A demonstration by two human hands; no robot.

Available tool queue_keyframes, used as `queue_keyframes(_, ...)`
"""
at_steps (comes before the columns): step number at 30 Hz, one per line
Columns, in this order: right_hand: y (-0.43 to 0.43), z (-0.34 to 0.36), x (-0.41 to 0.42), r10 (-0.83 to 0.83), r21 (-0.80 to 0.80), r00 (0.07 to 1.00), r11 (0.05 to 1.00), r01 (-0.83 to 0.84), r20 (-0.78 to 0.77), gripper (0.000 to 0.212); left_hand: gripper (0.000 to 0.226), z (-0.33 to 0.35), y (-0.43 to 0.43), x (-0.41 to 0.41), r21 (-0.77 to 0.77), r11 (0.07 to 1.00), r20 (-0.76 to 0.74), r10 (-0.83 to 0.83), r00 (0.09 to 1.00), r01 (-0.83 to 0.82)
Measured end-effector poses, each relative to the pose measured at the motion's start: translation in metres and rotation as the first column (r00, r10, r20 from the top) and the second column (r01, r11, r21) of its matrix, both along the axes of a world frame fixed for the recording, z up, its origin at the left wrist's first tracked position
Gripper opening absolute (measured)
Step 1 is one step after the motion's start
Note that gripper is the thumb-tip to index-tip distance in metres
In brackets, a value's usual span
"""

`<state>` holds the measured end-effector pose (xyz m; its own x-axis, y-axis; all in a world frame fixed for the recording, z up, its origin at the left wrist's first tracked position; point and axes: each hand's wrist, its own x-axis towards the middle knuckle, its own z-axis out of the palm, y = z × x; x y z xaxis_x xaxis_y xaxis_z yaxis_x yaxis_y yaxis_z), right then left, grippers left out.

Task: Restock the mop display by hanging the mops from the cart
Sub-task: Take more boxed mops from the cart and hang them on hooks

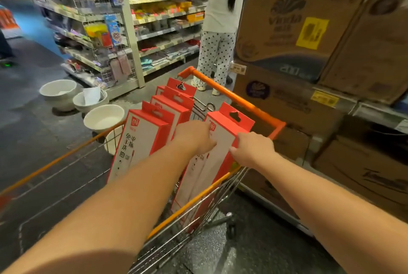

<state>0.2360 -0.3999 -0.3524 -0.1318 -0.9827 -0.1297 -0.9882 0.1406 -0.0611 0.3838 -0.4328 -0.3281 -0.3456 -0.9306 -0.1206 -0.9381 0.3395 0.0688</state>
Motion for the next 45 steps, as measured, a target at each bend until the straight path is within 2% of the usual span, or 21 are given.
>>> queue_keyframes(4,-0.021,-0.013,-0.025,-0.055,-0.031,0.994,0.998,0.058,0.099,0.033,0.049,-0.013,-0.024,-0.026,0.01,1.0,-0.042,0.003,0.999,-0.003)
queue_keyframes(7,-0.037,-0.021,-0.036,-0.142,-0.058,0.955,0.985,0.162,0.262,0.048,0.053,-0.025,-0.041,-0.038,-0.012,1.0,-0.081,0.021,0.996,-0.022)
queue_keyframes(13,-0.056,-0.05,-0.043,-0.302,-0.039,0.737,0.913,0.406,0.605,0.091,0.075,-0.049,-0.062,-0.048,0.025,0.982,-0.273,0.187,0.944,-0.188)
queue_keyframes(18,-0.063,-0.063,-0.036,-0.331,0.004,0.641,0.89,0.455,0.693,0.106,0.091,-0.06,-0.076,-0.048,0.127,0.964,-0.363,0.264,0.894,-0.233)
queue_keyframes(23,-0.066,-0.076,-0.028,-0.372,0.023,0.538,0.837,0.547,0.756,0.1,0.098,-0.071,-0.088,-0.045,0.212,0.955,-0.445,0.282,0.85,-0.206)
queue_keyframes(25,-0.067,-0.083,-0.02,-0.394,0.04,0.459,0.792,0.61,0.796,0.098,0.098,-0.077,-0.094,-0.042,0.249,0.95,-0.476,0.29,0.83,-0.189)
queue_keyframes(28,-0.067,-0.09,-0.011,-0.397,0.051,0.357,0.725,0.687,0.846,0.093,0.094,-0.086,-0.104,-0.037,0.363,0.913,-0.569,0.375,0.732,-0.186)
queue_keyframes(31,-0.068,-0.096,-0.003,-0.382,0.051,0.287,0.673,0.738,0.879,0.089,0.08,-0.096,-0.108,-0.033,0.421,0.896,-0.624,0.4,0.672,-0.142)
queue_keyframes(36,-0.066,-0.102,0.002,-0.372,0.045,0.266,0.65,0.759,0.889,0.078,0.064,-0.104,-0.109,-0.025,0.421,0.9,-0.681,0.399,0.615,-0.118)
queue_keyframes(41,-0.063,-0.115,0.015,-0.341,0.116,0.131,0.615,0.78,0.931,0.084,0.063,-0.115,-0.114,-0.02,0.411,0.906,-0.709,0.384,0.591,-0.096)
queue_keyframes(43,-0.063,-0.119,0.019,-0.314,0.113,0.107,0.608,0.786,0.943,0.083,0.054,-0.118,-0.114,-0.018,0.423,0.902,-0.741,0.4,0.539,-0.087)
queue_keyframes(45,-0.063,-0.12,0.019,-0.292,0.085,0.124,0.611,0.787,0.948,0.079,0.04,-0.124,-0.112,-0.015,0.472,0.88,-0.774,0.443,0.453,-0.052)
